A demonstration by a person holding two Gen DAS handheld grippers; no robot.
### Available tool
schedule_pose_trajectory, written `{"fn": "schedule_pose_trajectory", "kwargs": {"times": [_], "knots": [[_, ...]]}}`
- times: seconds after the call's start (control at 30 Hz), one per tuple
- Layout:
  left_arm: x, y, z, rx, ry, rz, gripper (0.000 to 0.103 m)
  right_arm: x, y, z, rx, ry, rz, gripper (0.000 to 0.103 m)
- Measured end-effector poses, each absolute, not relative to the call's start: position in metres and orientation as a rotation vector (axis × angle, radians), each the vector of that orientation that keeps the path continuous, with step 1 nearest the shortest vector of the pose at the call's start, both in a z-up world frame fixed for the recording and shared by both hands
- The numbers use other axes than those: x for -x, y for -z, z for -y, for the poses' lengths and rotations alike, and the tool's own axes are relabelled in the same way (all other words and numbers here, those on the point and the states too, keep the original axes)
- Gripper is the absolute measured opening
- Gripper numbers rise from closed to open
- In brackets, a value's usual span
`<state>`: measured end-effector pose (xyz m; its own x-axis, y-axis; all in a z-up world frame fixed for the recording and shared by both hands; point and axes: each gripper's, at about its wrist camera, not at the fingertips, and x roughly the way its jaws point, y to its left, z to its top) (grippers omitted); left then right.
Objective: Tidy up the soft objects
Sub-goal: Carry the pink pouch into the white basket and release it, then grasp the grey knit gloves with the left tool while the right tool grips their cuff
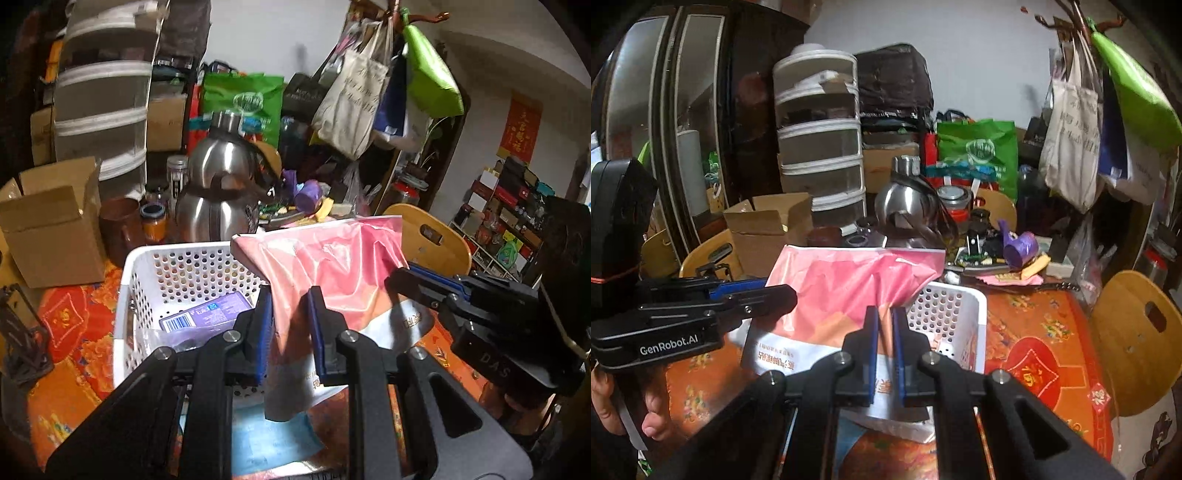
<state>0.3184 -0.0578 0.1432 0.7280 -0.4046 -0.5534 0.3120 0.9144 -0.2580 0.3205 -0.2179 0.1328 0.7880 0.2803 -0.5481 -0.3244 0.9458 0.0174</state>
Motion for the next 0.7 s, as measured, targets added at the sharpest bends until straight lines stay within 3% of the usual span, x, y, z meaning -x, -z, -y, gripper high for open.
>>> {"fn": "schedule_pose_trajectory", "kwargs": {"times": [0.13,0.17,0.23,0.27,0.3,0.33,0.37,0.4,0.7], "knots": [[-0.343,-0.125,0.060,0.164,0.374,-0.678,0.018,-0.339,-0.117,0.215,0.108,-0.313,-0.585,0.007],[-0.349,-0.121,0.060,0.168,0.358,-0.680,0.023,-0.344,-0.113,0.215,0.108,-0.300,-0.590,0.007],[-0.360,-0.114,0.056,0.187,0.307,-0.692,0.045,-0.349,-0.107,0.215,0.144,-0.208,-0.576,0.007],[-0.367,-0.108,0.052,0.199,0.275,-0.710,0.063,-0.349,-0.105,0.214,0.154,-0.188,-0.574,0.008],[-0.374,-0.102,0.048,0.211,0.243,-0.736,0.072,-0.349,-0.103,0.215,0.157,-0.183,-0.579,0.014],[-0.379,-0.095,0.044,0.209,0.216,-0.756,0.074,-0.350,-0.100,0.217,0.155,-0.185,-0.592,0.024],[-0.379,-0.091,0.041,0.198,0.207,-0.753,0.078,-0.350,-0.097,0.219,0.151,-0.182,-0.602,0.057],[-0.378,-0.087,0.040,0.171,0.188,-0.742,0.081,-0.349,-0.096,0.221,0.148,-0.178,-0.600,0.082],[-0.366,-0.068,0.029,0.144,0.175,-0.756,0.083,-0.352,-0.083,0.232,0.080,-0.193,-0.630,0.086]]}}
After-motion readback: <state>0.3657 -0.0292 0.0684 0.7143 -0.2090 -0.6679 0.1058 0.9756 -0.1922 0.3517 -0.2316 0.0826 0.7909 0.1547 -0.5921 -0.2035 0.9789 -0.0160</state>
